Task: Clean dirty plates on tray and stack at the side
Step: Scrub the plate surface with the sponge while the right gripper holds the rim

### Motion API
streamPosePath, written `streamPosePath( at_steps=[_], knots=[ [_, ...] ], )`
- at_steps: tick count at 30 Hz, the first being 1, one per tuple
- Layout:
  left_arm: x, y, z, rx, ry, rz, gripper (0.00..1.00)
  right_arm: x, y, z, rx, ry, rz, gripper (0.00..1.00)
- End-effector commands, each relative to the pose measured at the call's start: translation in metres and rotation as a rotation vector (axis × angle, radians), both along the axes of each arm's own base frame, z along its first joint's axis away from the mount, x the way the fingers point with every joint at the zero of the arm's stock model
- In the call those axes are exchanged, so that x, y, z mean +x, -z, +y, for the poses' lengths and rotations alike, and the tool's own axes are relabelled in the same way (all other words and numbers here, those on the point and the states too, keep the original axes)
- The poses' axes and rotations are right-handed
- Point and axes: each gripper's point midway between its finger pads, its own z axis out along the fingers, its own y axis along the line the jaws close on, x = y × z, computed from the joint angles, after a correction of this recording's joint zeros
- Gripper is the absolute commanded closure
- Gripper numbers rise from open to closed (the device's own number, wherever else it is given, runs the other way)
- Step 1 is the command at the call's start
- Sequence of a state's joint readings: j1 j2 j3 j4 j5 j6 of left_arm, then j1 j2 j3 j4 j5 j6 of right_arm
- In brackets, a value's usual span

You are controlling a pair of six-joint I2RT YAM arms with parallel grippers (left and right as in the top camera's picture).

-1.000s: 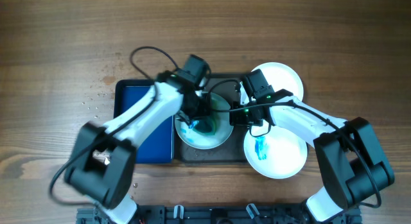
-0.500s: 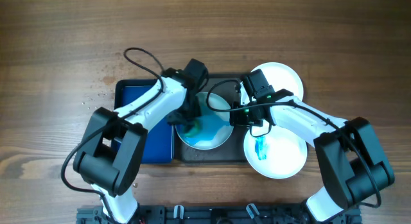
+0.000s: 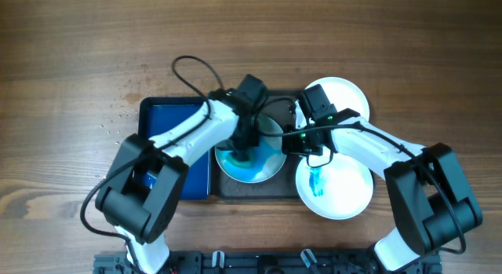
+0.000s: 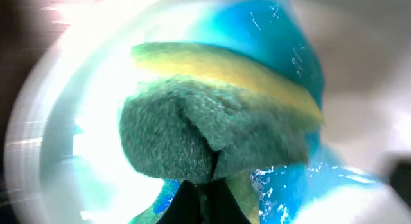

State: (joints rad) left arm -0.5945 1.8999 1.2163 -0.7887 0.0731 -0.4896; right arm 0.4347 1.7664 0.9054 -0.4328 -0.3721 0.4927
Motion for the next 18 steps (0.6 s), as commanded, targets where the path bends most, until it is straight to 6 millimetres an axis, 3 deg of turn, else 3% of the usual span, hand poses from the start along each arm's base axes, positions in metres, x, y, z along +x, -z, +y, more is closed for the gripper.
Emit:
streamPosePath(
  at_steps=[1,5,8,11,14,18],
  knots=[
    [-0.047,0.008,-0.075,-0.274,0.141,0.161,0.96,-0.008,0.005,0.006,0.018,-0.036,0.025,0.96],
    [-0.036,0.007,-0.078,-0.285,0.098,0.126,0.96,-0.010,0.005,0.005,0.016,-0.036,0.032,0.96],
    [-0.014,0.012,-0.056,-0.211,0.009,0.069,0.96,-0.011,0.005,0.005,0.014,-0.036,0.036,0.96],
    [0.007,0.017,-0.027,-0.126,-0.072,0.016,0.96,-0.013,0.006,0.004,0.010,-0.036,0.044,0.96],
    [0.029,0.020,0.020,0.008,-0.177,-0.044,0.96,-0.015,0.006,0.003,0.006,-0.036,0.053,0.96],
    [0.036,0.021,0.074,0.170,-0.278,-0.054,0.96,-0.015,0.007,0.003,0.005,-0.036,0.055,0.96]
  ],
)
